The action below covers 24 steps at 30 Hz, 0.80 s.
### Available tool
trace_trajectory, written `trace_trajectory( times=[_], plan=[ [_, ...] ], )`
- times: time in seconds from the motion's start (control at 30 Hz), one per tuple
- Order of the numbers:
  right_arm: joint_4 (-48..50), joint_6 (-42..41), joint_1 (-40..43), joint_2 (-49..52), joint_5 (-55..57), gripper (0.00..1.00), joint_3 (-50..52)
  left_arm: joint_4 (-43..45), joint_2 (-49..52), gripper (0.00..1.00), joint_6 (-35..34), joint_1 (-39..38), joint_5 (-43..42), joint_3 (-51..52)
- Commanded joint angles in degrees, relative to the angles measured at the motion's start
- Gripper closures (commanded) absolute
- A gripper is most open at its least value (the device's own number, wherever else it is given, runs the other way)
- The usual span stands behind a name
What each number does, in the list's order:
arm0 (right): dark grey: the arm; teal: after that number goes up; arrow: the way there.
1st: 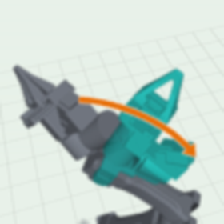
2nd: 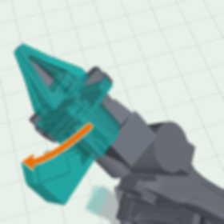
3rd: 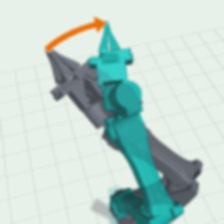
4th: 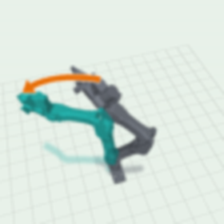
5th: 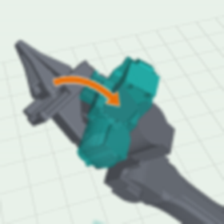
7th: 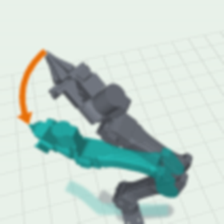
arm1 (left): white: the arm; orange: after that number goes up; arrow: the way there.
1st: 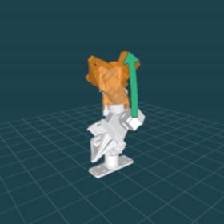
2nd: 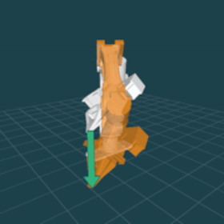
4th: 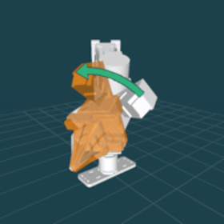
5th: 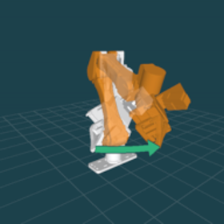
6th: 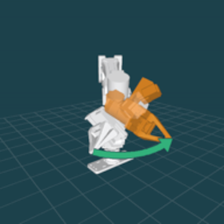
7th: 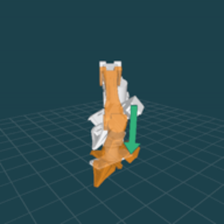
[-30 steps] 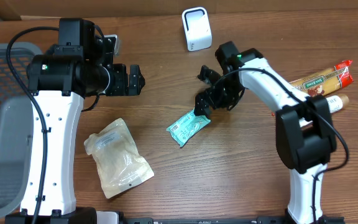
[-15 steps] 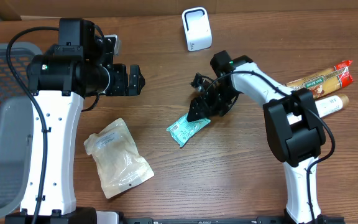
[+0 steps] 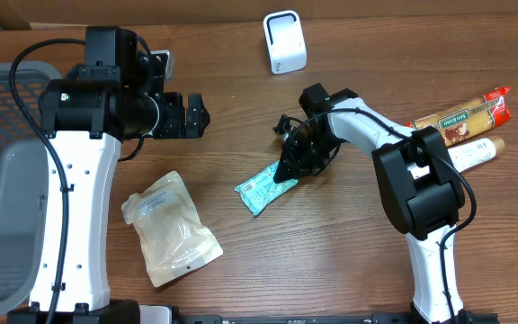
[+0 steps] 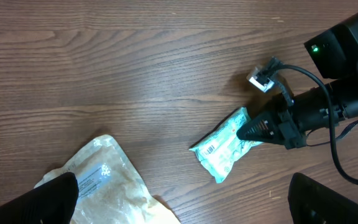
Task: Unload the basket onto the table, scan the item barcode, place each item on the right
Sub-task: 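Lift the teal wipes with the right gripper toward the scanner, then hold the teal wipes against the white scanner face with the right gripper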
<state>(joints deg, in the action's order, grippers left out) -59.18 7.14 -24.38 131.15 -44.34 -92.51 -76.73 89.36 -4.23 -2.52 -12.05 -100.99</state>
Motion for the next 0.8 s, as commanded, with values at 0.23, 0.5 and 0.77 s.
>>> trace_trajectory(
  times=[0.23, 0.5, 0.77],
  plan=[
    [0.04, 2.19, 7.28, -11.72, -8.26, 0.96, 0.46, 0.04, -1.31, 0.00, 1.07, 0.26, -0.90, -1.53],
    [-0.09, -1.57, 14.43, -27.34, -3.19, 0.96, 0.48, 0.04, -1.31, 0.00, 1.07, 0.26, -0.90, -1.53],
    [1.18, -1.57, 14.64, -38.99, -0.48, 0.96, 1.62, 0.07, -1.31, 0.00, 1.07, 0.26, -0.90, -1.53]
  ],
)
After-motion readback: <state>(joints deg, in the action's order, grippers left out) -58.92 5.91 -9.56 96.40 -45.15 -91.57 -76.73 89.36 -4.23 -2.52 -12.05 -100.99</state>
